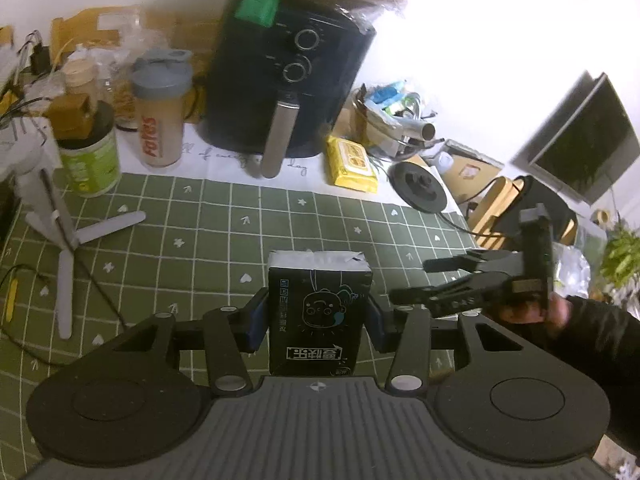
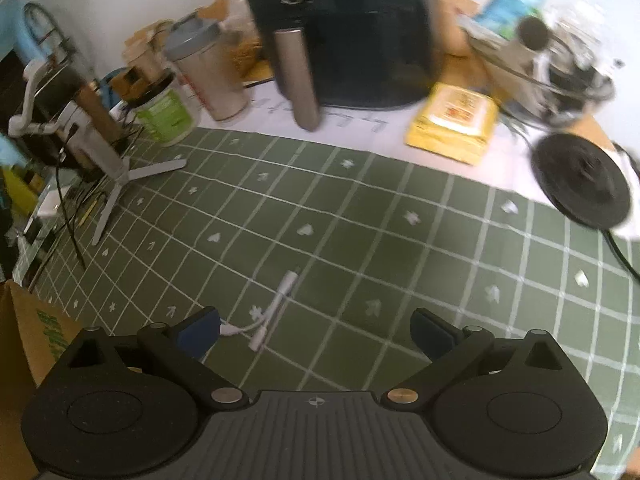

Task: Organize soft objects
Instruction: 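Lift the black box with the left gripper while the right gripper approaches the white earphone cable, then grasp the white earphone cable with the right gripper while the left gripper holds the black box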

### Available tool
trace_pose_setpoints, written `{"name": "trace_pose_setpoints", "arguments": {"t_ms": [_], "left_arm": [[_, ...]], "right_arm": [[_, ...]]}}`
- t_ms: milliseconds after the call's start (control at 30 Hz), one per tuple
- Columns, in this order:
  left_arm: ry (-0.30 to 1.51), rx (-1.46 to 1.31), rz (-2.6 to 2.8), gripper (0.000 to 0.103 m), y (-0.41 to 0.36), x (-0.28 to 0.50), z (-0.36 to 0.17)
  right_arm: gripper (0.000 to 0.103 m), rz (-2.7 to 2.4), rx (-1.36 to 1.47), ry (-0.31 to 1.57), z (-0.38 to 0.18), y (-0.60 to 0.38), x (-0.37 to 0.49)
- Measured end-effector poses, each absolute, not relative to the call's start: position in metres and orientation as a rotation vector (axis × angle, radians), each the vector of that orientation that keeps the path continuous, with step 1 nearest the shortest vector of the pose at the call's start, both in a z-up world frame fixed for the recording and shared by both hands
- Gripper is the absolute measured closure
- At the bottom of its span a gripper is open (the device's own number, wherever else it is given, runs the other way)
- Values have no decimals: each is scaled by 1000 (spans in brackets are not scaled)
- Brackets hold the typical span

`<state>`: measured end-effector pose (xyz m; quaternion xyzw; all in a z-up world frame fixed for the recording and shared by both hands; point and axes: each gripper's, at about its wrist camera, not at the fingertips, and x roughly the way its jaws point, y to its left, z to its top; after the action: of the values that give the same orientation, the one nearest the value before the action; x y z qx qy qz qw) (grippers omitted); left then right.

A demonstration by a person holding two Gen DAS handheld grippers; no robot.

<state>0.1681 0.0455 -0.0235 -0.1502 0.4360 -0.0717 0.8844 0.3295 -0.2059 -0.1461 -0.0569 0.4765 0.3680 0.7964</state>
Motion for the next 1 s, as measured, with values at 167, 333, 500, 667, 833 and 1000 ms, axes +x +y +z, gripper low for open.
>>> {"name": "trace_pose_setpoints", "arguments": {"t_ms": [167,333,500,667,833,1000], "left_arm": [[894,-343,-137,56,49,147,-18],[896,-356,-116,56,50,133,-18],[905,-389,-97,56,54,123,-17],[906,-415,-78,56,58,116,-17],[916,-436,-57,56,63,113,-20],[924,-443,-56,56,65,113,-22]], "right_arm": [[9,865,-166,1030,-163,-180,335],[17,901,-200,1058,-183,-156,340],[31,941,-240,1090,-204,-138,342],[42,933,-273,1071,-218,-130,346],[62,930,-422,962,-220,-120,337],[89,1000,-539,902,-220,-122,332]]}}
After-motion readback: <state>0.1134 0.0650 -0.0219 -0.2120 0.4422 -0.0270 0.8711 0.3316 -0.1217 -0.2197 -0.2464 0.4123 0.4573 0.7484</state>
